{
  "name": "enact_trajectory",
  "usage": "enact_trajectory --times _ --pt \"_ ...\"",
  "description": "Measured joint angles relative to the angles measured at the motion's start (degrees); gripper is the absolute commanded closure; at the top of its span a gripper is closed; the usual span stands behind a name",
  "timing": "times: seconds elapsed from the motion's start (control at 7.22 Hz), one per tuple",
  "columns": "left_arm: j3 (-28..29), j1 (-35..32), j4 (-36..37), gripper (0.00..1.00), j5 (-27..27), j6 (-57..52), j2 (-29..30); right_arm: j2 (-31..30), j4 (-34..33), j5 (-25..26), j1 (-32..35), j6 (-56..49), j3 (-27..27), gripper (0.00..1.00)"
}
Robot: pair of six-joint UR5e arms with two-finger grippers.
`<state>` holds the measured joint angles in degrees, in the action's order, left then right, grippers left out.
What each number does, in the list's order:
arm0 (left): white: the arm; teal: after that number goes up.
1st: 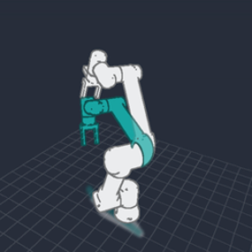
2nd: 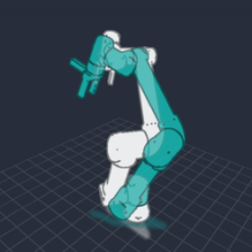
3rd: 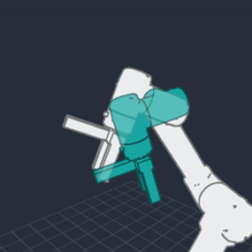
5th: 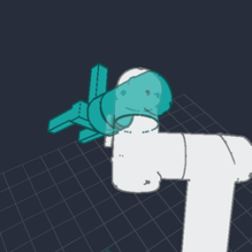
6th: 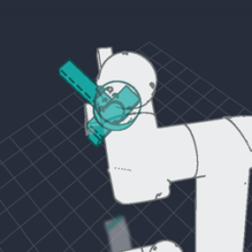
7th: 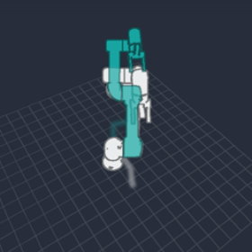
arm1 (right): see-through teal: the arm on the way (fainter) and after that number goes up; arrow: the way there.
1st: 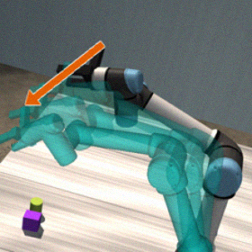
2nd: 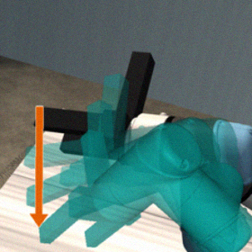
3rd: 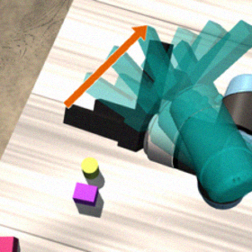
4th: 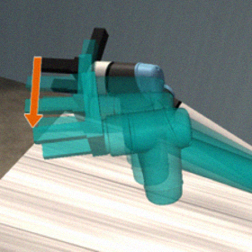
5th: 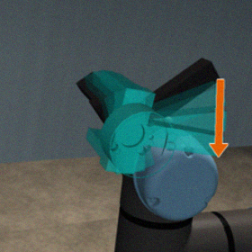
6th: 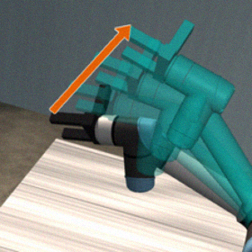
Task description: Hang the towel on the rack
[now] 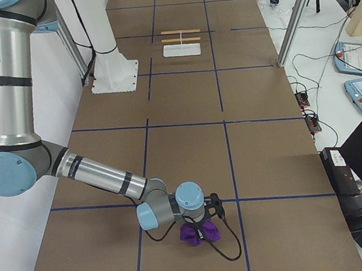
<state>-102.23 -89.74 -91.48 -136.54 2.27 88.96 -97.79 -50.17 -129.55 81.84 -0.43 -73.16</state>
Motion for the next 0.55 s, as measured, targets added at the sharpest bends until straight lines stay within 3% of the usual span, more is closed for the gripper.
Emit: enact_trajectory --times 0.28,0.55 --pt "-0.4 0.1 -3.9 0.0 0.0 0.1 0.3 1.7 -6.5 -0.7 2.4 0.2 -10.8 1.0" --pt "1.1 0.7 -16.1 0.0 0.2 3.3 0.7 10.7 -20.5 -0.8 1.6 1.0 -20.5 1.0"
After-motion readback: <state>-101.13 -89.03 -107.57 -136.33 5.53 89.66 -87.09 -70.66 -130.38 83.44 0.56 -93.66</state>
